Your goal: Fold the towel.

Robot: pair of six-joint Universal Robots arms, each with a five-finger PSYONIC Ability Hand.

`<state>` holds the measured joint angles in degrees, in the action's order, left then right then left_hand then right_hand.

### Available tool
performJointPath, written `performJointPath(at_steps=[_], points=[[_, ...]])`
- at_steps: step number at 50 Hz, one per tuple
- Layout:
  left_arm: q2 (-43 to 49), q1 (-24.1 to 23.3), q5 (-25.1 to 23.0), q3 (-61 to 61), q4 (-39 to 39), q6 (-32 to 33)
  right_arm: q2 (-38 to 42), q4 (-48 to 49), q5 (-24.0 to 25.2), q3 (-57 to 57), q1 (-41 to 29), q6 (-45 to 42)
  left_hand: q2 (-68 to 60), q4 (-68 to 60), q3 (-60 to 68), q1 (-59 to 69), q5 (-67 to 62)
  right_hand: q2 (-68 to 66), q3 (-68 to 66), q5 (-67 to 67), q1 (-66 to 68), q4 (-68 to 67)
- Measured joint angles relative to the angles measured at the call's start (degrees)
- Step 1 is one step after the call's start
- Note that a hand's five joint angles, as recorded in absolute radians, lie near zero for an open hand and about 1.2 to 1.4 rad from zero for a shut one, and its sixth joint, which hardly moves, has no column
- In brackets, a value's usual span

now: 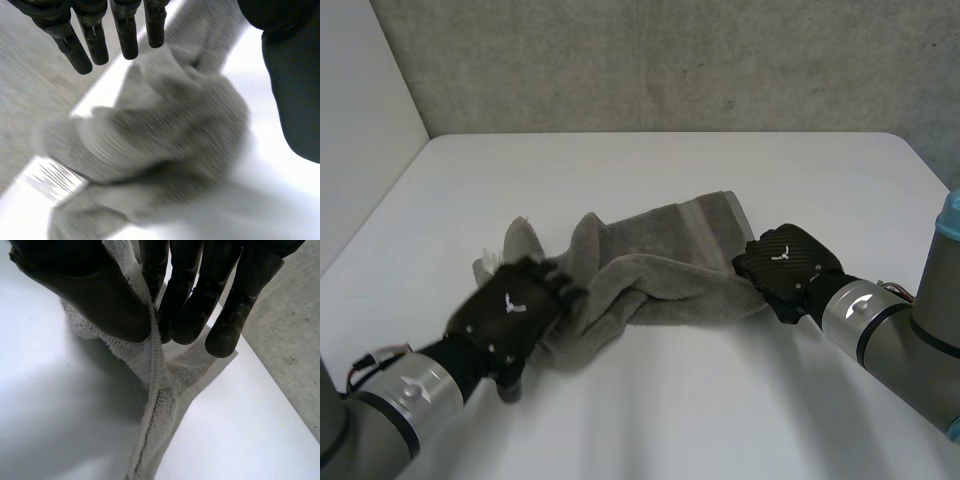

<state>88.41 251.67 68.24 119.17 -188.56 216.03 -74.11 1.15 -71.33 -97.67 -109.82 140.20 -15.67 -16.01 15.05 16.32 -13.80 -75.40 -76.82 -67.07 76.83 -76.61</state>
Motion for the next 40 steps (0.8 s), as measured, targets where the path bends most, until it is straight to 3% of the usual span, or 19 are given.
performJointPath(at_steps=[8, 14, 25, 34, 40], points=[[0.48, 0.28, 0.68, -10.04, -0.37, -10.15, 0.15, 2.46, -0.19, -1.59, -0.27, 0.02, -0.01, -0.01, 0.08, 0.01, -0.64, 0.00, 0.00, 0.00, 0.00, 0.00], [10.69, 0.33, 3.69, -19.60, -0.35, -14.75, 0.43, 2.62, -0.11, -2.43, -0.76, 0.02, -1.02, -0.15, 1.41, 0.19, -3.03, 0.00, 0.00, 0.00, 0.00, 0.00], [28.65, 0.05, 8.58, -33.04, 5.75, -9.94, 0.54, 2.55, -0.04, -3.43, -0.83, -0.01, -12.71, -12.80, 13.85, 12.55, -15.24, 0.00, 0.00, 0.00, 0.00, 0.00], [32.35, 0.44, 8.65, -35.55, 14.90, -4.94, 0.67, 2.56, -0.04, -3.32, -0.37, -0.23, -24.13, -23.90, 24.77, 23.48, -26.06, 0.00, 0.00, 0.00, 0.00, 0.00], [31.65, 0.85, 8.75, -35.30, 16.24, -4.45, 1.75, 2.40, -0.15, -2.07, -0.31, -0.54, -52.69, -52.81, 53.51, 51.71, -53.93, 0.00, 0.00, 0.00, 0.00, 0.00]])
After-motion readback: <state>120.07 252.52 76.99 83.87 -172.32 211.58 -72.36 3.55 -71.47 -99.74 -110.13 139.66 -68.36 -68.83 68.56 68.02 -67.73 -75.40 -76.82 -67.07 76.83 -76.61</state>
